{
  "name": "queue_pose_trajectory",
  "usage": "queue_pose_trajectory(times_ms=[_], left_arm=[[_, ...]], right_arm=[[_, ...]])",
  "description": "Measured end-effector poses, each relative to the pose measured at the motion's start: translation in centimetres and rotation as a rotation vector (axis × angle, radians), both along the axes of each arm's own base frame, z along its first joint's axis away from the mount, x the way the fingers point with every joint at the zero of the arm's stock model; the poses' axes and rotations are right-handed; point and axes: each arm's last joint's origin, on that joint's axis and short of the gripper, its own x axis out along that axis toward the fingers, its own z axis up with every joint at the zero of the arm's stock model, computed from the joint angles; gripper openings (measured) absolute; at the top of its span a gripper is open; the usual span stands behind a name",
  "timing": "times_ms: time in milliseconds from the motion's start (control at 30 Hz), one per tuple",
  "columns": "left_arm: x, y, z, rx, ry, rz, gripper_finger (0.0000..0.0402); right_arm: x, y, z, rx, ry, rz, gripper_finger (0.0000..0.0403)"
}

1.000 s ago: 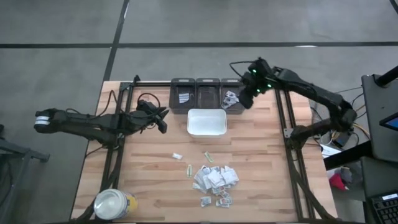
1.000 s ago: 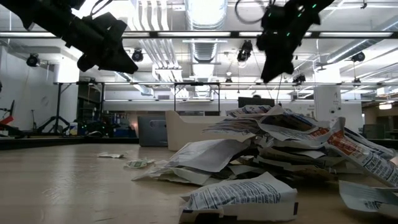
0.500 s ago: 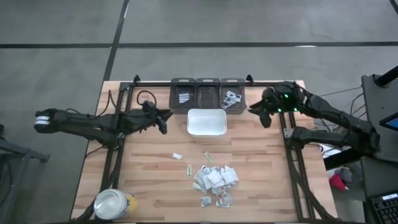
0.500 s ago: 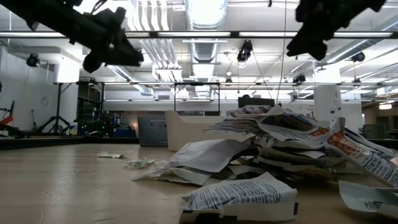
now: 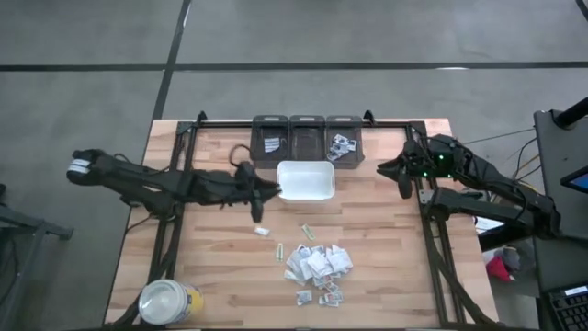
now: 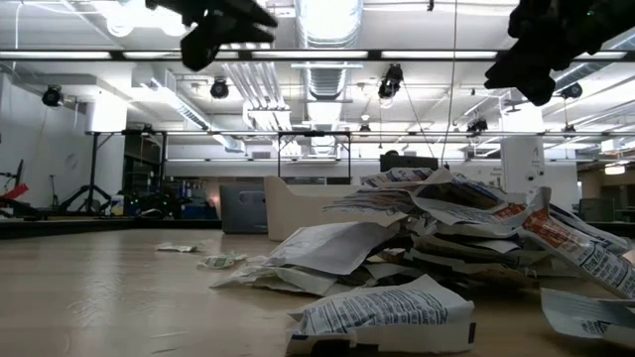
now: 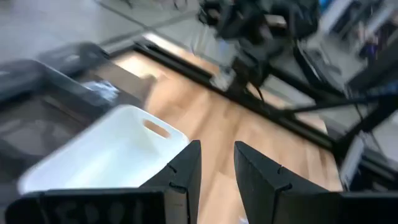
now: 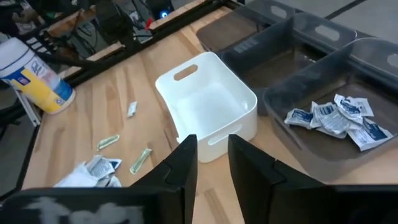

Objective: Pick & Place First Aid Supplies
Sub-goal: Put the white alcohol pad into the right black bin

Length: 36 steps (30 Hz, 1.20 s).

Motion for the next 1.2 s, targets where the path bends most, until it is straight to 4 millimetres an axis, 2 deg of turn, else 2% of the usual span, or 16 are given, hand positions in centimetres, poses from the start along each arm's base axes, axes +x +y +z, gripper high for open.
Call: queue_pose_trajectory(times_ms=[267, 567, 767, 933, 1200], left_arm=[[4.6, -5.1, 2.4, -0.033, 0.2, -0.109, 0.0094], [8.5, -10.5, 3.6, -0.075, 0.407, -0.127, 0.0094], [10.7, -13.7, 2.8, -0.119, 0.527, -0.15, 0.0094], [12.0, -15.8, 1.1, -0.198, 0.601, -0.192, 0.0094], [12.6, -17.8, -2.1, -0.499, 0.739, -0.147, 0.0094]], right_arm=[[-0.7, 0.4, -0.5, -0.013, -0.025, 0.0, 0.0076], [-0.8, 0.4, -0.6, -0.016, -0.024, 0.002, 0.0083], [-0.8, 0.4, -0.7, -0.016, -0.023, 0.002, 0.0091], [-0.8, 0.4, -0.7, -0.012, -0.015, 0.002, 0.0093], [-0.8, 0.4, -0.7, -0.012, -0.014, 0.002, 0.0078]])
